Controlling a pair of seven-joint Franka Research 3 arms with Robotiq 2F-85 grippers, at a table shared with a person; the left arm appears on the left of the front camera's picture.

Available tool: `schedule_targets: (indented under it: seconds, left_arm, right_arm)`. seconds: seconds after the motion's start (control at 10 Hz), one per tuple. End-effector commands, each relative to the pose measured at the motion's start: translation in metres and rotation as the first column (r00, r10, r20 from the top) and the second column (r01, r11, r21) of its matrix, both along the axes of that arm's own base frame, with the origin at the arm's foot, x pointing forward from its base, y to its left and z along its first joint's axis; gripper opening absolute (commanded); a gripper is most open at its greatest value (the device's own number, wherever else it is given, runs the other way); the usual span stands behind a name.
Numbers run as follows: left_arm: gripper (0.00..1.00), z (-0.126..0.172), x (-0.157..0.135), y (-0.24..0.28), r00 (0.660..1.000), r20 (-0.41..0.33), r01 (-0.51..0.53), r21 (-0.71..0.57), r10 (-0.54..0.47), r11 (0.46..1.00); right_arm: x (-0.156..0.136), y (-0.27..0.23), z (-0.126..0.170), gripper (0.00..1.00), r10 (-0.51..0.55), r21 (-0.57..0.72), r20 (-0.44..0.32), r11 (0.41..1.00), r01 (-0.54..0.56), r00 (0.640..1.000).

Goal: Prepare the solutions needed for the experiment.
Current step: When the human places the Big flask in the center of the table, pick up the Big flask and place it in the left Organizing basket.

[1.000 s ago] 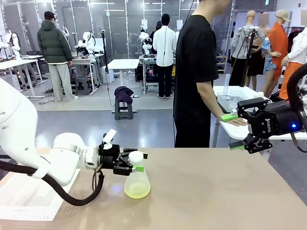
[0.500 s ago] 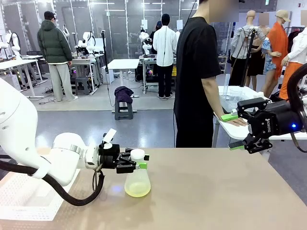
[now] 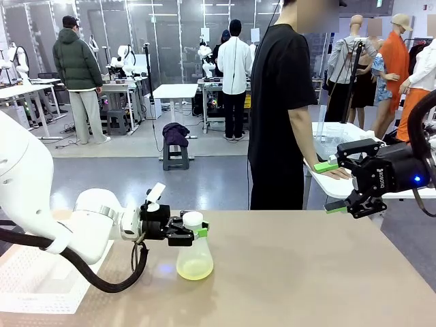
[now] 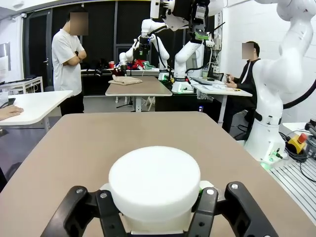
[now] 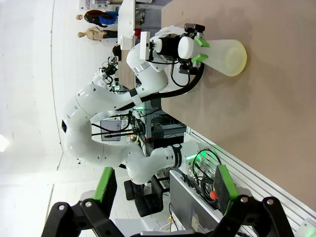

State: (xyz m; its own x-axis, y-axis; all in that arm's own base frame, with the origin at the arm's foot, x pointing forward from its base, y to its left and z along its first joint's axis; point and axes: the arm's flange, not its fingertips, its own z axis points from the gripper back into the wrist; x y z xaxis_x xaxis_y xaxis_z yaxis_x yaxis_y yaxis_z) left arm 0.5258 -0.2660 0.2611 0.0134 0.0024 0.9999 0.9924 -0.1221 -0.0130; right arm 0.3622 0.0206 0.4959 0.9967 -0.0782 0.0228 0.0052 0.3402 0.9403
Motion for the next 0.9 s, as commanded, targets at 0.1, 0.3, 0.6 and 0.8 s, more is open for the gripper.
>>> schedule_targets:
  seconds: [0.1, 0.3, 0.6, 0.8]
  left_arm:
    - [0.0, -0.001, -0.004, 0.002, 1.0, -0.004, -0.028, 0.024, 0.028, 0.999]
    - [0.0, -0.001, -0.005, 0.004, 0.999, -0.003, -0.032, 0.035, 0.032, 0.999]
    - [0.04, 0.013, -0.009, 0.005, 0.998, 0.01, -0.055, 0.087, 0.055, 0.995]
    - [0.04, 0.038, -0.008, 0.011, 0.998, 0.048, -0.035, 0.133, 0.029, 0.991]
  right_arm:
    - [-0.001, 0.0, 0.001, 1.0, 0.0, 0.015, 0.009, 1.0, -0.001, 1.0]
    - [-0.001, 0.0, 0.001, 1.0, 0.0, 0.015, 0.009, 1.0, -0.001, 1.0]
    - [-0.001, 0.0, 0.001, 1.0, 0.0, 0.015, 0.009, 1.0, -0.001, 1.0]
    - [-0.001, 0.0, 0.001, 1.0, 0.0, 0.015, 0.009, 1.0, -0.001, 1.0]
